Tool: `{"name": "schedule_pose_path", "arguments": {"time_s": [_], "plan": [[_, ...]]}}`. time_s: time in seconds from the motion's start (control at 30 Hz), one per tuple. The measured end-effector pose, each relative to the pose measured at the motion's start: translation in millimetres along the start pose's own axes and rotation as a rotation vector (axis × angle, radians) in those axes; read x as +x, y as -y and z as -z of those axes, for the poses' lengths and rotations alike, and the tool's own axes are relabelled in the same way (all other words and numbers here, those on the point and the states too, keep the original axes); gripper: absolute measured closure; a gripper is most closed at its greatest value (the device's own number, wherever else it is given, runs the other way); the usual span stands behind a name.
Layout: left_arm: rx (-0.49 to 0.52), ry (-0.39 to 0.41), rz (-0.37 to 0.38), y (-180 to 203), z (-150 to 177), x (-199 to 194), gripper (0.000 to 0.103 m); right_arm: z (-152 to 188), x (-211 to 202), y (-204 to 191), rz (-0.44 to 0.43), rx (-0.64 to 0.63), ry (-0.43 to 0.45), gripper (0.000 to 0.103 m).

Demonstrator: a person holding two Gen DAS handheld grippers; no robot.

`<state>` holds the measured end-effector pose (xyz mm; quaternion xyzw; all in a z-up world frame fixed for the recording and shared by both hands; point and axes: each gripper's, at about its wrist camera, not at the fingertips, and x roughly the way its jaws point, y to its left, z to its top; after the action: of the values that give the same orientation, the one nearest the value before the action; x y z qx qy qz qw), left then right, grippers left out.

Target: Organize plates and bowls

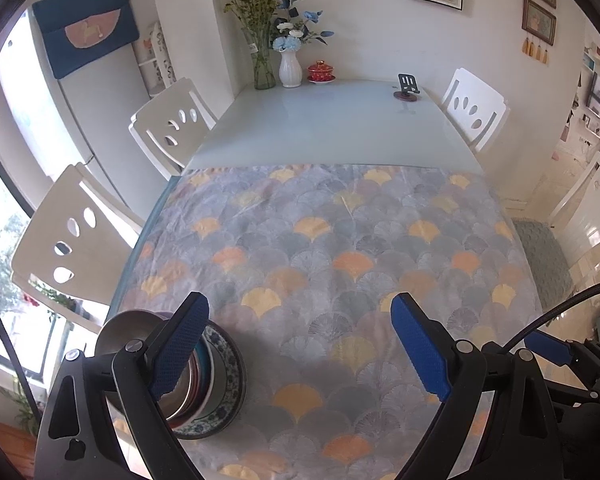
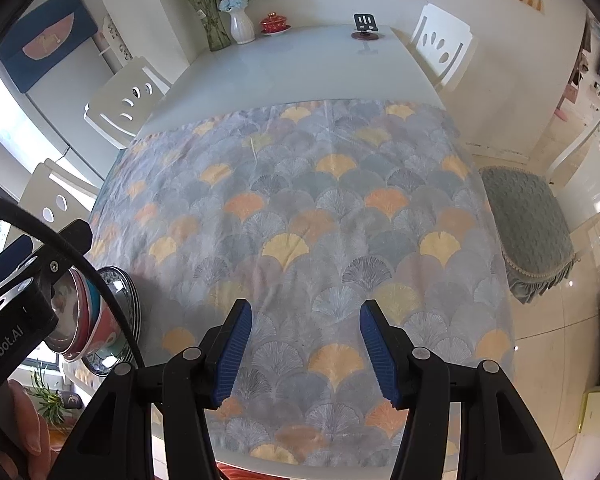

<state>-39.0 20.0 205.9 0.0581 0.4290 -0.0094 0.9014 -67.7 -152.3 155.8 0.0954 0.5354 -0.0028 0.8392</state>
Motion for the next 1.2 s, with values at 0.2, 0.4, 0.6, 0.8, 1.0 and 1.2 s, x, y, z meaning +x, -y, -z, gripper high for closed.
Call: {"name": "schedule_pose_path", "arguments": {"time_s": [0.2, 0.4, 0.6, 0.8, 1.0, 1.2], "plan": [[-0.004, -0.002, 0.001, 0.5, -0.8, 0.4, 0.011, 0.2, -0.1, 0.2, 0.001, 0.001, 0.0, 0.049], [-0.013, -0.012, -0.006, -1.2, -0.1, 4.4, 0.011, -0.9, 1.1, 1.2, -0.004, 0.004, -0.008, 0.049], [-0.011, -0.036, -0.004, -0.4, 1.4, 12.9, 0.011, -0.8, 4.0, 5.2, 0.001, 0.014, -0.011, 0.049], [0.041, -0.069, -0.024, 11.6, 8.9, 29.2, 0.011, 1.8, 6.9, 8.0, -0.004, 0.022, -0.018, 0.049], [0.05, -0.12, -0.01, 15.5, 15.6, 48.4, 0.011, 4.7, 12.4, 10.2, 0.0, 0.023, -0.031, 0.049], [0.057, -0.118, -0.05, 16.8, 20.0, 63.3, 0.011, 4.2, 20.0, 12.4, 0.034, -0.001, -0.028, 0.048]]}}
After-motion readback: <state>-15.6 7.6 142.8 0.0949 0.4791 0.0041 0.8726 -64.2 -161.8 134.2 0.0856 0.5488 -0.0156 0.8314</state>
